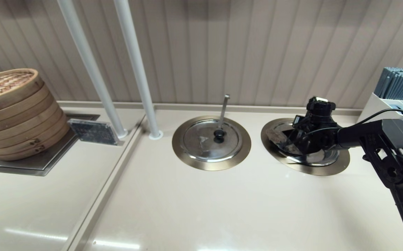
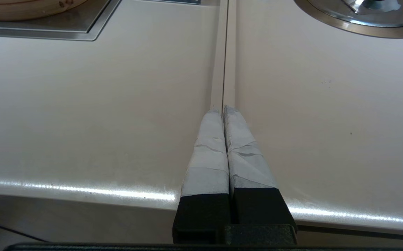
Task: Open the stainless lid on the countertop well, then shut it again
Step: Stir with a spoon
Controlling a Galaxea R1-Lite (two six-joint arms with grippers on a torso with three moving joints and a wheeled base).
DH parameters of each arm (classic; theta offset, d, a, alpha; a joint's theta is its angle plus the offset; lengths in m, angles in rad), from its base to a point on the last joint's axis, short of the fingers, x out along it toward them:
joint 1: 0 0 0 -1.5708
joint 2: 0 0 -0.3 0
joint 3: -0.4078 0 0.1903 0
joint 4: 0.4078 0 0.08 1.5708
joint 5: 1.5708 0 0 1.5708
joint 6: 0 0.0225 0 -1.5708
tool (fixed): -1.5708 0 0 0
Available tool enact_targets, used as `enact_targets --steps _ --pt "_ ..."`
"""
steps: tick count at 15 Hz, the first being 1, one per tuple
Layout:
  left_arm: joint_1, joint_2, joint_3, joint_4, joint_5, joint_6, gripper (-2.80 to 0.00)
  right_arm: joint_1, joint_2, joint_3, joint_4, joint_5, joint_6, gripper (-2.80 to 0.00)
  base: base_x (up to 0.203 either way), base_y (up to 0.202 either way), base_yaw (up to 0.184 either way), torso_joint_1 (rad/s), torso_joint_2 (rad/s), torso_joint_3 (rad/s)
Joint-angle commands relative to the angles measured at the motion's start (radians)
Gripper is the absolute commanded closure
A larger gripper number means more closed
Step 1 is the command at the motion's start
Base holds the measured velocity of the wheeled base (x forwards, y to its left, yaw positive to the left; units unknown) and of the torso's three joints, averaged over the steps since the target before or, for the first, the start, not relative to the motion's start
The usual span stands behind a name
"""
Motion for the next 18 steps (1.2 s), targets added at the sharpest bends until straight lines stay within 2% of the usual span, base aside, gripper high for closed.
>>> enact_targets --steps 1,5,10,12,13,18 --pt "0.000 0.000 0.000 0.001 0.000 0.000 0.00 0.000 -0.003 -0.001 -0.003 -0.002 0.002 0.00 0.000 0.000 0.000 0.000 0.00 0.000" --pt "0.000 0.000 0.000 0.001 0.000 0.000 0.00 0.000 -0.035 0.027 -0.009 -0.005 -0.007 0.00 0.000 0.000 0.000 0.000 0.00 0.000" --pt "0.000 0.000 0.000 0.000 0.000 0.000 0.00 0.011 -0.219 0.195 -0.015 0.008 -0.031 0.00 0.000 0.000 0.000 0.000 0.00 0.000" --pt "0.000 0.000 0.000 0.000 0.000 0.000 0.00 0.018 -0.273 0.251 -0.014 0.028 -0.076 0.00 0.000 0.000 0.000 0.000 0.00 0.000" --pt "0.000 0.000 0.000 0.001 0.000 0.000 0.00 0.019 -0.288 0.263 -0.015 0.034 -0.104 0.00 0.000 0.000 0.000 0.000 0.00 0.000" --pt "0.000 0.000 0.000 0.000 0.000 0.000 0.00 0.026 -0.287 0.265 -0.014 0.028 -0.104 0.00 0.000 0.000 0.000 0.000 0.00 0.000"
